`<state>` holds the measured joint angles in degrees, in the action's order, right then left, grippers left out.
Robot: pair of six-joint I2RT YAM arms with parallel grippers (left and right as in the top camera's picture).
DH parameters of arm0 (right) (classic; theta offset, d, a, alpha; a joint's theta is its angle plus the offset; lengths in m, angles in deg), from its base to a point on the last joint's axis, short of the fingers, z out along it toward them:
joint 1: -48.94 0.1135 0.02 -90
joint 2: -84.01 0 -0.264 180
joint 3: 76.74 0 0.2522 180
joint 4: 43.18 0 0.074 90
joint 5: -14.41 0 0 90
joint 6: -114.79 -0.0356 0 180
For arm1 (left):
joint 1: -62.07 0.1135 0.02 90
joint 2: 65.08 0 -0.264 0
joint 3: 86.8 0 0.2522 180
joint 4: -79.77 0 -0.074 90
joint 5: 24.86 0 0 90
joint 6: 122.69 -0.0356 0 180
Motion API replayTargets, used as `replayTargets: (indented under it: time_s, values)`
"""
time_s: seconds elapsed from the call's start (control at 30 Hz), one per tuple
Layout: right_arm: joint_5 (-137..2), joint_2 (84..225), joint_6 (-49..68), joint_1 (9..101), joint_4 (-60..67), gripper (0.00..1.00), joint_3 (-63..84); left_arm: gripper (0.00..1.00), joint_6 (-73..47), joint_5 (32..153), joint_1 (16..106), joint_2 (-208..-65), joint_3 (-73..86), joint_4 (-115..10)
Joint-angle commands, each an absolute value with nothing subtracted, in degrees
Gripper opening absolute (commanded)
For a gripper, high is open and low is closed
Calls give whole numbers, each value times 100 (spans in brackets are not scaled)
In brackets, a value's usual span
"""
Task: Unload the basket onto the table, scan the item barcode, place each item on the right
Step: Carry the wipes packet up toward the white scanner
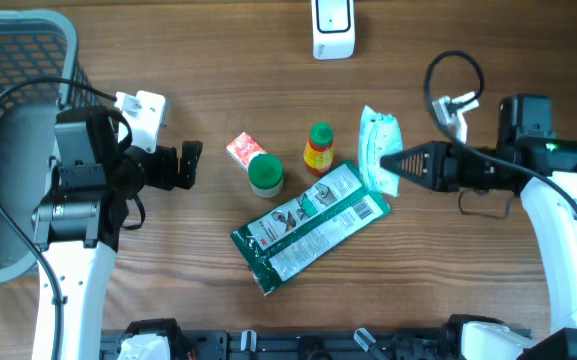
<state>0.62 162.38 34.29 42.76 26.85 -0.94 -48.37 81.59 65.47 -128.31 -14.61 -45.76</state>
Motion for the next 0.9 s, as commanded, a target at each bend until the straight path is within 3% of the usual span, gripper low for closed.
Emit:
replayTargets:
  time_s: [0.0, 0.2, 0.5, 0.87]
  values:
    - [-1521, 16146, 2567, 4276, 1839, 4, -9, 100, -4783, 8268, 6578, -12859, -1498, -4585]
    - [-2533, 16151, 2375, 4425, 668, 4, -9, 100, -4783, 8268, 6578, -12859, -1498, -4585]
    - [-4596, 16717, 1315, 5514, -757, 4, -9, 100, -4783, 8268, 6578, -12859, -1498, -4585]
    - [-4675, 18277, 345, 5815, -3164, 5, 227, 100, -4783, 8268, 6578, -12859, -1498, -4585]
